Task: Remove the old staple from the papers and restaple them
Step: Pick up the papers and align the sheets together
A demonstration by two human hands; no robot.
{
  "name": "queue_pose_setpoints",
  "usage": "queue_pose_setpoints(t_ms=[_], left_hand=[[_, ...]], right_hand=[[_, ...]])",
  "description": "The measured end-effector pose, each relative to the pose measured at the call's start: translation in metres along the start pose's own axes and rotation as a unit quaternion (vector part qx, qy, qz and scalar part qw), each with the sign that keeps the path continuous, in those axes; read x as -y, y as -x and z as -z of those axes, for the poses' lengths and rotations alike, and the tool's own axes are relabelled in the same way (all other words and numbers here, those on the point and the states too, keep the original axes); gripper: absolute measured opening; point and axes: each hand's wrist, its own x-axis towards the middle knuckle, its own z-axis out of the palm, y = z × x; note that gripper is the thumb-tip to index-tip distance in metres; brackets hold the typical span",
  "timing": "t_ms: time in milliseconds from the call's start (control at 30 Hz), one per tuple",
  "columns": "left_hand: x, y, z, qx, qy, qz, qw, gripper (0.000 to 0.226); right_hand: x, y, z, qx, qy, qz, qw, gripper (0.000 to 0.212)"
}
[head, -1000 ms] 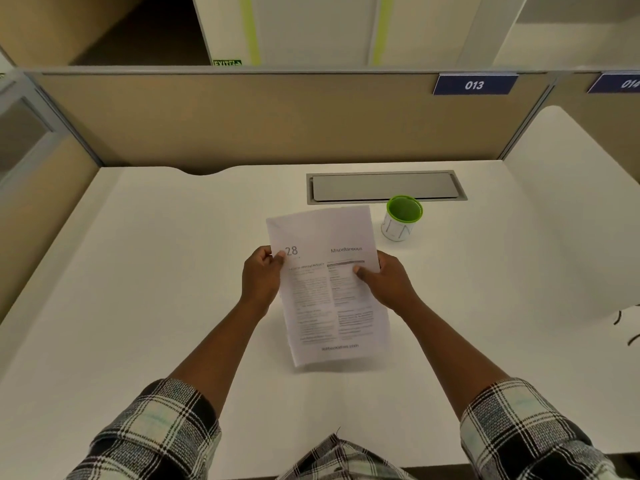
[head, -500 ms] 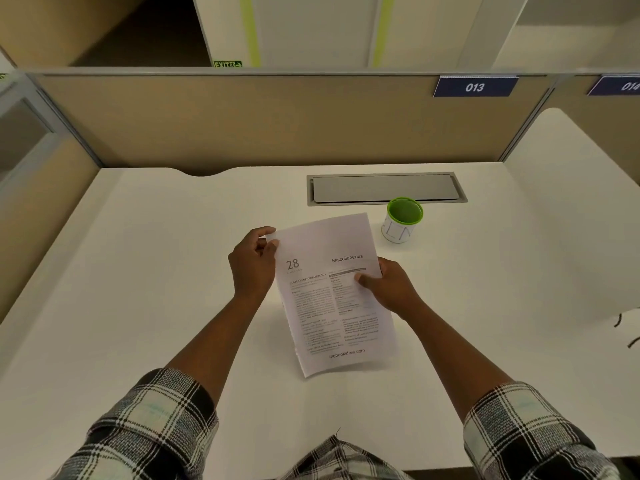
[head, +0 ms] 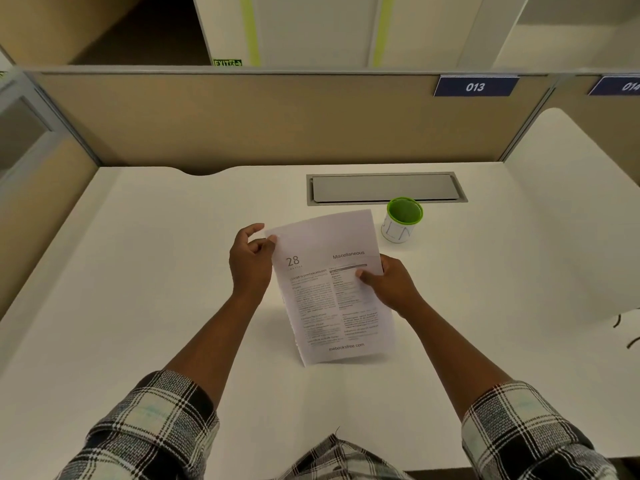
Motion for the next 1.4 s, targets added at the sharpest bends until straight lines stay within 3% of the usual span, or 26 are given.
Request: queue_pose_setpoints(t_ms=[100,233,467,600,900,1400], left_hand=[[0.004,0.001,0.002,0.115,0.099,0.078,0.985,0.042],[0.014,0.011,0.002,0.207,0.094,0.067,0.971,0.026],[0.017,0.031,-0.01,0.091,0.023,-0.023,0.995,0.011],[0.023,0.037,-0.013,0.057,-0.013,-0.063,0.996,0.017],[0.039,0.037,-0.017,0.083,-0.053,-0.036,0.995,0.014],[0.023,0.038,-0.019,0.039,-0.019,-0.073,0.996,0.011]], right_hand=[[0.001,0.001,0.0,-0.009,-0.018,0.018,1.0,0.021],[0.007,0.004,-0.003,-0.027,-0.041,0.055,0.997,0.021],[0.01,0.013,-0.008,-0.08,-0.038,0.09,0.992,0.024],[0.008,0.016,-0.011,-0.078,-0.038,0.098,0.991,0.023],[-0.007,0.013,-0.019,-0.079,-0.057,0.03,0.995,0.031],[-0.001,0.009,-0.014,-0.1,-0.016,0.075,0.992,0.032]])
